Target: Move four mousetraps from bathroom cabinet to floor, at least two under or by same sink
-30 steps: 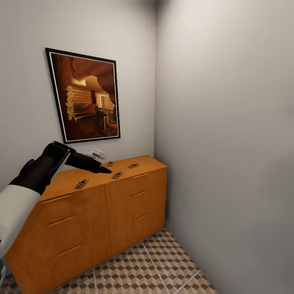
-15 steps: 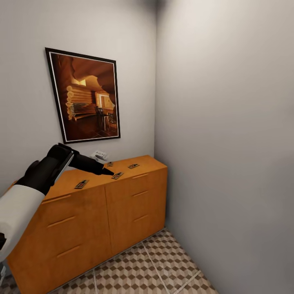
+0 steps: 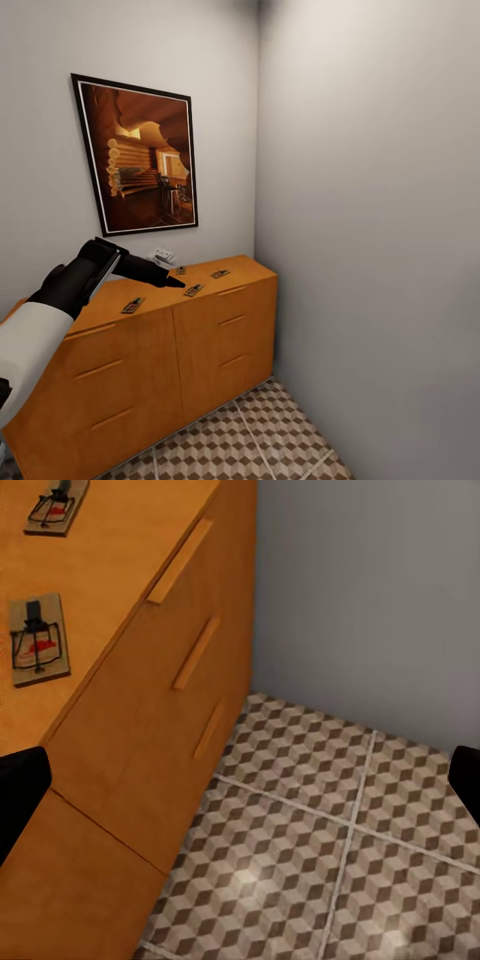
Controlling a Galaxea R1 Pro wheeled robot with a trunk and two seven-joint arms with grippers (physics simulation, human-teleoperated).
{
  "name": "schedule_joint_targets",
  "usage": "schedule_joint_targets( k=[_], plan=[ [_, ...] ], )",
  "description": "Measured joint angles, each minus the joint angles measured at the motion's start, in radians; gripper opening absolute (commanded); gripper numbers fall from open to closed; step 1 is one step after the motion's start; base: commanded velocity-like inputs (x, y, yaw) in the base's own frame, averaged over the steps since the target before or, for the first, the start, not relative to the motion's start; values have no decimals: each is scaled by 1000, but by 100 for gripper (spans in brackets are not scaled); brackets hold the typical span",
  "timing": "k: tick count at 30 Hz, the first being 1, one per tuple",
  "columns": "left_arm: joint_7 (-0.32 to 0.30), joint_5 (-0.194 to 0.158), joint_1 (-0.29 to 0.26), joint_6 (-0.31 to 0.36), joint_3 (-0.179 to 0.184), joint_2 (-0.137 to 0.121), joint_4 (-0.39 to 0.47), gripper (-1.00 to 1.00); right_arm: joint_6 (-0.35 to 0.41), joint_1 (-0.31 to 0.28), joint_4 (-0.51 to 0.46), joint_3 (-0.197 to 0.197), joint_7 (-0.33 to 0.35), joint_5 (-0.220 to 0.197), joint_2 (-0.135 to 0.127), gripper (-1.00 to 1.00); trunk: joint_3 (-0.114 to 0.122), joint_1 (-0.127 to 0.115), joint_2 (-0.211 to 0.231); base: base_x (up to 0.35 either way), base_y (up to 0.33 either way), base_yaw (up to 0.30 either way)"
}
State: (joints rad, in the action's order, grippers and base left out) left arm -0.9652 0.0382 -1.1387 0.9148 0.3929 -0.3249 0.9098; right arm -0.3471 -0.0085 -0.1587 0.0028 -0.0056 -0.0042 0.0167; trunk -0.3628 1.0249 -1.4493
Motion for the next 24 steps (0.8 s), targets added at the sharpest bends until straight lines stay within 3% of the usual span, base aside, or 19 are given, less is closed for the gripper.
schedule_joint_targets(
  k=[24],
  plan=[
    [12,6,0,-7,-5,-7,-38,100,0,0,1,1,1,0,0,100,0,0,0,4,1,0]
  ],
)
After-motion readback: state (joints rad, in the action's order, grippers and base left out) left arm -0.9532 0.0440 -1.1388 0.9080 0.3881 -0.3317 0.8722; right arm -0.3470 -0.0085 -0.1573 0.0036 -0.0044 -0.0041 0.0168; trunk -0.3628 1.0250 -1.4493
